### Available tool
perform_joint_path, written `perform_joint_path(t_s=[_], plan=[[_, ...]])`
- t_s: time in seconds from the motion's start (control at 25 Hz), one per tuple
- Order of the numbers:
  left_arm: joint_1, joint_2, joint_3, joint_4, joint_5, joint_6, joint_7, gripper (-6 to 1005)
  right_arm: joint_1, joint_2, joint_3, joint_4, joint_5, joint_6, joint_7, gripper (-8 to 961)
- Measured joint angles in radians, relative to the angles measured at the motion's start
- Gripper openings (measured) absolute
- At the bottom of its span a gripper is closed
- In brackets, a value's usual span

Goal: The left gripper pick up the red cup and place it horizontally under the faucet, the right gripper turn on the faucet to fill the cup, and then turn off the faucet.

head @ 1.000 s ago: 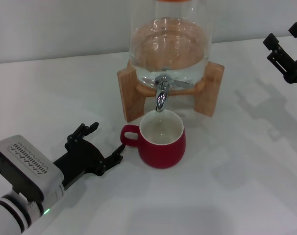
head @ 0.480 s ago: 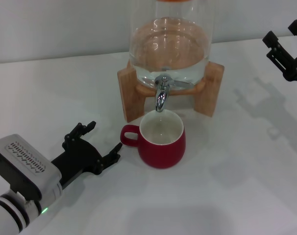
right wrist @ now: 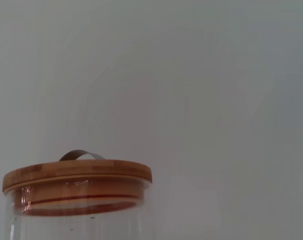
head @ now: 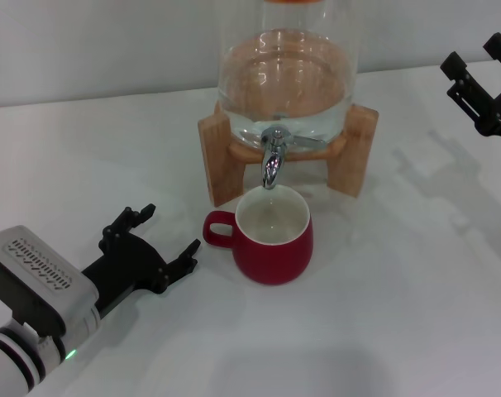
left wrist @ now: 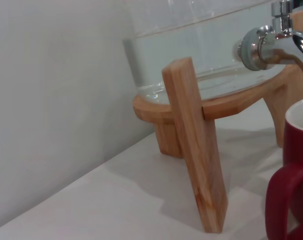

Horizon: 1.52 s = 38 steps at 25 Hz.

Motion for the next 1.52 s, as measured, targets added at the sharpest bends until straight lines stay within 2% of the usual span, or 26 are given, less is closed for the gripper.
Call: perform_joint_path(t_s=[0.44, 0.92, 1.32, 1.52], plan=[[0.0, 0.002, -0.026, -0.005, 0.003, 0.0, 0.001, 875, 0.003, 0.0, 0.002, 0.0, -0.001, 0.006, 0.0, 777], [0.003, 0.004, -0.131, -0.049, 0.068, -0.02, 0.002, 867, 0.004, -0.001, 0.003, 0.0, 0.005, 0.012, 0.0, 778], [0.038, -0.001, -0.29, -0.044, 0.07, -0.159, 0.002, 866, 0.018, -0.003, 0.005, 0.0, 0.01, 0.016, 0.0, 777], [0.066, -0.002, -0.347, -0.03, -0.032, -0.256, 0.002, 866, 0.021, -0.003, 0.005, -0.008, 0.01, 0.017, 0.0, 778]])
